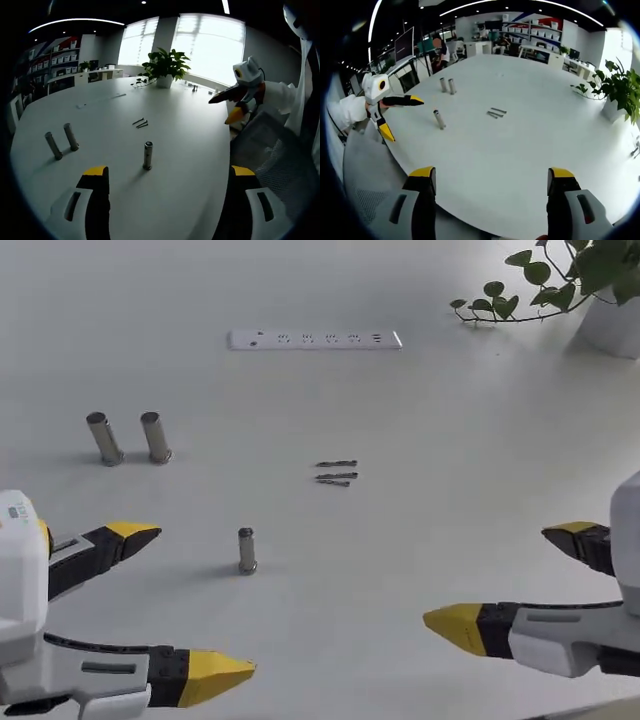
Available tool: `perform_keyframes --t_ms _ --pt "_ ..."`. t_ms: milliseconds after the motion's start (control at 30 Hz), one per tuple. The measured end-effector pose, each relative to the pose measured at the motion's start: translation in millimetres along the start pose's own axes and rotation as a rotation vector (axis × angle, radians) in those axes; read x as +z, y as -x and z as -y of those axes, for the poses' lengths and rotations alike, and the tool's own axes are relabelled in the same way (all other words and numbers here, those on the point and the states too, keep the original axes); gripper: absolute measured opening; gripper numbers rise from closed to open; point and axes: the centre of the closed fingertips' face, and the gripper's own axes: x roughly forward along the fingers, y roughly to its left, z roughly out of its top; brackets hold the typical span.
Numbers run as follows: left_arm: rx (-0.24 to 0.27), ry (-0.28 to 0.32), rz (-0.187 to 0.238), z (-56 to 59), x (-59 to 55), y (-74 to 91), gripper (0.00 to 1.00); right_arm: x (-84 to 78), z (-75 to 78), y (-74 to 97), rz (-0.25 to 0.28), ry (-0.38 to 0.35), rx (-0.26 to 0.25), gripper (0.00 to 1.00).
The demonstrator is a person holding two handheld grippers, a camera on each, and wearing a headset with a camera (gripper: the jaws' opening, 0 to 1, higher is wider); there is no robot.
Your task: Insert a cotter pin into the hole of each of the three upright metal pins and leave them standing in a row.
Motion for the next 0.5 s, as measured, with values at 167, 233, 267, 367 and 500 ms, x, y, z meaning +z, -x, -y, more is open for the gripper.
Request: perform_keyframes --t_ms 167,233,267,367,500 --pt "0.026 0.005 0.012 -2.5 3.2 5.3 0.99 8.7 2.2 -4.3 0.017 0.032 0.012 0.85" --pt "0.034 0.016 0.023 -4.1 5.4 7.2 0.99 15.1 3.5 -6.9 0.030 0.059 0.021 0.82" --pt "0.037 0.017 0.027 -4.7 6.3 7.9 0.99 18.0 4.3 -8.0 0.036 0.068 0.023 0.80" --pt "0.042 0.020 0.036 -5.2 8.9 9.5 0.99 29.4 6.8 -13.3 0.058 0.098 0.044 0.73" --pt "0.044 0.025 0.042 -5.2 10.6 11.0 0.99 47.2 11.5 -24.3 0.090 0.136 0.066 0.64"
